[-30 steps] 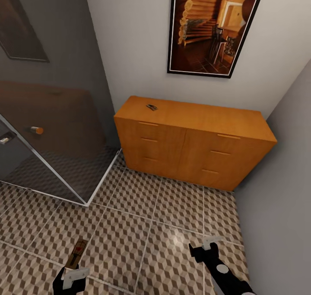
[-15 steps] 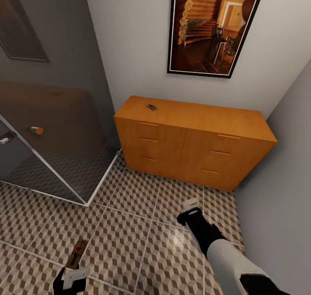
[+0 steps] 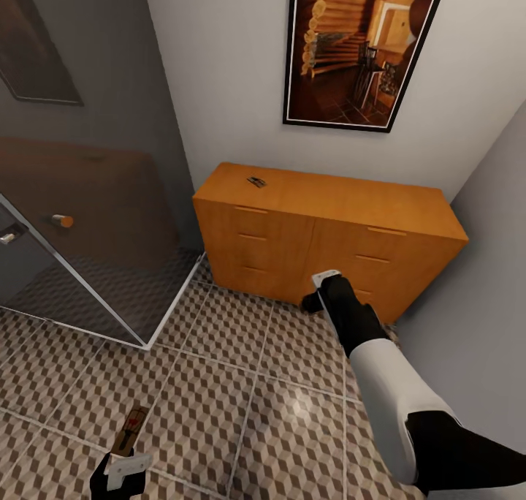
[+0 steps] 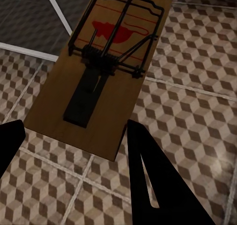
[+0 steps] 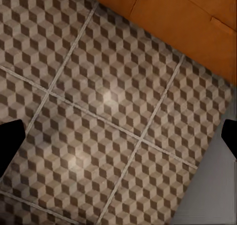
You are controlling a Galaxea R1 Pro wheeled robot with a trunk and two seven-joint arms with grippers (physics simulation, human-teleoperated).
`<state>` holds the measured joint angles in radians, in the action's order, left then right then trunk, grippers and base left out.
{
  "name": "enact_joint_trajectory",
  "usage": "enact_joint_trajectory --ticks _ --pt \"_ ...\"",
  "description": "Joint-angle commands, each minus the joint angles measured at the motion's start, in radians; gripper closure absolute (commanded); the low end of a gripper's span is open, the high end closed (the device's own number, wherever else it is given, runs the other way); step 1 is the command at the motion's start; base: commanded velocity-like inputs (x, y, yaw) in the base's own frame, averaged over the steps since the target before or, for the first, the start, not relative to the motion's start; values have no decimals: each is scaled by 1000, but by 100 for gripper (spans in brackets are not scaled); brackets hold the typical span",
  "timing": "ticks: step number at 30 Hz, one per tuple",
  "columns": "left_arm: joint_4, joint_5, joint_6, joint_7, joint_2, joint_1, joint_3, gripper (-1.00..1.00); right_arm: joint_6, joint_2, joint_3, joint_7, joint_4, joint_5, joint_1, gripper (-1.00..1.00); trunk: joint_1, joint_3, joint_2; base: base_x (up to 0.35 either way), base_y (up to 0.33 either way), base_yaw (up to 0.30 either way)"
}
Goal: Take the four mousetraps from the cabinet in the bathroom and place them on the bathroom floor. Make sure all four end up on the same floor surface, and ensure that at least two of them are either under or directly next to the same bathroom sink.
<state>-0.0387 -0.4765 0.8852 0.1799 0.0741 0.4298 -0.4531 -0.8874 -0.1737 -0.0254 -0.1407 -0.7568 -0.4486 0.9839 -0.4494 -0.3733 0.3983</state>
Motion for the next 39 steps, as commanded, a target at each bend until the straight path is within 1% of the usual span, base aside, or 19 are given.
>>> enact_joint_trajectory --ticks 1,4,7,10,12,13,14,15,17,19,21,22,26,27,28,30,34,35,39 --pt "-3 1 3 10 0 1 -9 100 -42 -1 -3 -12 -42 -10 2 -100 -1 -2 2 0 0 0" --pt "-3 1 3 10 0 1 -9 100 -98 -1 3 -15 -122 -10 5 -100 -1 -2 2 0 0 0" --pt "-3 0 3 10 0 1 -9 100 -116 -1 13 -15 -164 -12 13 -100 -1 -2 2 0 0 0" --pt "-3 1 3 10 0 1 -9 100 -124 -1 23 -16 -184 -14 39 -100 -1 -2 2 0 0 0" --pt "-3 1 3 10 0 1 -9 100 -128 4 28 -16 -191 -15 79 -100 -1 -2 2 0 0 0" --pt "-3 1 3 10 0 1 -9 100 -129 13 29 -16 -192 -15 91 -100 -1 -2 2 0 0 0" --pt "-3 1 3 10 0 1 -9 100 -130 36 30 -17 -192 -16 115 -100 -1 -2 2 0 0 0" --pt "-3 1 2 10 0 1 -9 100 -130 75 36 -20 -193 -16 149 -100 -1 -2 2 0 0 0" --pt "-3 1 2 10 0 1 -9 100 -131 100 46 -31 -192 -16 173 -100 -1 -2 2 0 0 0" --pt "-3 1 2 10 0 1 -9 100 -131 148 76 -79 -188 -17 223 -100 -1 -2 2 0 0 0" --pt "-3 1 2 10 0 1 -9 100 -131 175 92 -110 -181 -17 250 -100 -1 -2 2 0 0 0" --pt "-3 1 2 10 0 1 -9 100 -131 202 109 -139 -169 -17 278 -100 -1 -2 2 0 0 0" --pt "-3 1 1 10 0 1 -9 100 -131 246 138 -180 -133 -18 337 -100 -1 -2 2 0 0 0" --pt "-3 1 1 10 0 1 -9 100 -131 258 147 -191 -117 -18 364 -100 -1 -2 2 0 0 0" --pt "-3 1 1 10 0 1 -9 100 -131 267 153 -198 -102 -18 391 -100 -1 -2 2 0 0 0" --pt "-3 1 1 10 0 1 -9 100 -130 276 158 -204 -88 -18 425 -100 -1 -2 2 0 0 0" --pt "-3 1 1 10 0 1 -9 100 -131 283 163 -209 -78 -18 466 -100 -1 -2 2 0 0 0" --pt "-3 1 1 10 0 1 -9 100 -131 285 165 -211 -75 -19 488 -100 -1 -2 2 0 0 0" --pt "-3 1 1 10 0 1 -9 100 -131 286 168 -212 -68 -20 516 -100 -1 -2 2 0 0 0"
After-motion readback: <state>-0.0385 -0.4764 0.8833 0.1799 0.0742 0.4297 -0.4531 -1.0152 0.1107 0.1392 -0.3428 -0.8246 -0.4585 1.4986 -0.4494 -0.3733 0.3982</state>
